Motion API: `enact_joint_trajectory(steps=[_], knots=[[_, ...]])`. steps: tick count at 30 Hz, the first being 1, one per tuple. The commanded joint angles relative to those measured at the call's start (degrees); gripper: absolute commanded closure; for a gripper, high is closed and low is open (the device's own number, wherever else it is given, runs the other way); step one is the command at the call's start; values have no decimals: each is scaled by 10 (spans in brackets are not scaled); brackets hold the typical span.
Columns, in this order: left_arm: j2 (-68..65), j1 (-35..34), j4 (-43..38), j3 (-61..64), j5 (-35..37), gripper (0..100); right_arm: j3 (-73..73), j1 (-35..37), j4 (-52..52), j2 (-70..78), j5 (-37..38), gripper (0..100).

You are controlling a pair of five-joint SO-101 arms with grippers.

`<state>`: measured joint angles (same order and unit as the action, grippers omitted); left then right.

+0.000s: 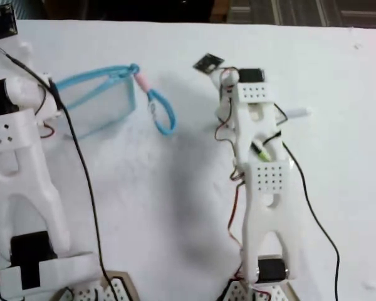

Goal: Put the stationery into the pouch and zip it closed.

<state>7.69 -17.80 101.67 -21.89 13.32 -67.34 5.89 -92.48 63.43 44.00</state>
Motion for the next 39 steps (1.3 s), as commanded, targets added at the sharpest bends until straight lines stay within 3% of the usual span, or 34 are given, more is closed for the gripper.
enact_joint_trajectory(steps=[1,4,9,12,16,19,23,28,33,39], knots=[[3,-1,-6,-20,0,977,-96,0,-59,-7,-7,979],[3,-1,-6,-20,0,977,-174,2,-90,-7,-13,981],[3,-1,-6,-20,0,977,-288,3,-90,-18,-98,981],[4,-1,-6,-20,0,977,-273,9,-91,-70,-136,981],[6,-2,-6,-20,0,977,-266,18,-92,-160,-253,981],[6,-2,-6,-20,0,977,-219,19,-92,-233,-266,981],[6,-2,-6,-20,0,977,-27,19,-92,-371,-268,981],[6,-2,-6,-20,0,977,347,33,-91,-601,-270,981],[6,-2,-6,-19,0,977,732,99,-87,-836,-271,981],[5,-2,-6,-20,0,977,981,134,16,-1043,-271,981]])
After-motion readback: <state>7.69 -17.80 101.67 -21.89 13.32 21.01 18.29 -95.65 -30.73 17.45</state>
